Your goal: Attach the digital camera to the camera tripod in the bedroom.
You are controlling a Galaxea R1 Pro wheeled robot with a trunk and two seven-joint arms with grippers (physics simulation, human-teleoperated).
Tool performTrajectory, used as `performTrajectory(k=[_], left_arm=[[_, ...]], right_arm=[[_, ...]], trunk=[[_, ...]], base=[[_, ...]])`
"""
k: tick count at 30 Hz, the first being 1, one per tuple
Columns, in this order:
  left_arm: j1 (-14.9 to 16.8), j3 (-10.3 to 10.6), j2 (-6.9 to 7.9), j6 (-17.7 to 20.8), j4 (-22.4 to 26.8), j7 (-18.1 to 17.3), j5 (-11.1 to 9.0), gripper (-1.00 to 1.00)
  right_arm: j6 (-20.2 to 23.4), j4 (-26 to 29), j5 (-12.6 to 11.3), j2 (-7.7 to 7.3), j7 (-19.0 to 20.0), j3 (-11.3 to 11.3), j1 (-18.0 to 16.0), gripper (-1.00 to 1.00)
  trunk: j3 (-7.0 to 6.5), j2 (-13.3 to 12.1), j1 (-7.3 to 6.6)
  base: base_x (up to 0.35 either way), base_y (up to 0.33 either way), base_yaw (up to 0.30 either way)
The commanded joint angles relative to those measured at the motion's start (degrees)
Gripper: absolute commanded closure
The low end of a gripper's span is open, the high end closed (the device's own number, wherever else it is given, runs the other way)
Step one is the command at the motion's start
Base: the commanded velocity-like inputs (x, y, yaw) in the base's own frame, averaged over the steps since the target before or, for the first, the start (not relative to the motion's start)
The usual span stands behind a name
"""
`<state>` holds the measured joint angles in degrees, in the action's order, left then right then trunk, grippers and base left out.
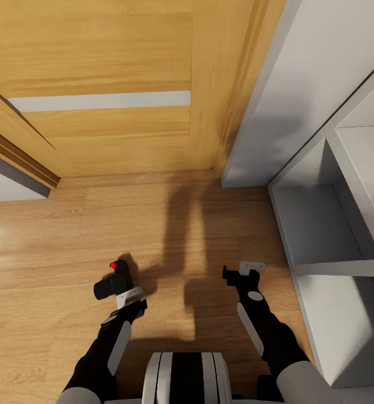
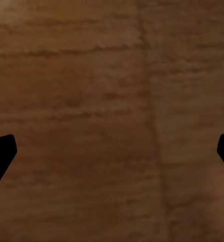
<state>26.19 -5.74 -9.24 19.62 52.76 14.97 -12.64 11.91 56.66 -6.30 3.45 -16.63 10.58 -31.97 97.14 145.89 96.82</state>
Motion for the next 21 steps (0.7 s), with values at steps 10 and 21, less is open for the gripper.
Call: performTrajectory(k=[10, 21], left_arm=[[0.0, -1.8, -0.13, 0.2, -0.4, -1.7, 0.3, -1.00], [0.0, -1.7, -0.08, 0.0, -0.5, -1.8, 0.6, -1.00]], right_arm=[[0.3, 1.0, -0.3, -0.19, -0.4, 0.2, 0.0, -1.00], [0.3, 4.5, -0.5, -0.20, -0.3, 0.2, 0.0, -1.00]], trunk=[[0.03, 0.0, -0.01], [0.03, 0.0, -0.01]], base=[[0.000, 0.000, 0.000], [0.000, 0.000, 0.000]])
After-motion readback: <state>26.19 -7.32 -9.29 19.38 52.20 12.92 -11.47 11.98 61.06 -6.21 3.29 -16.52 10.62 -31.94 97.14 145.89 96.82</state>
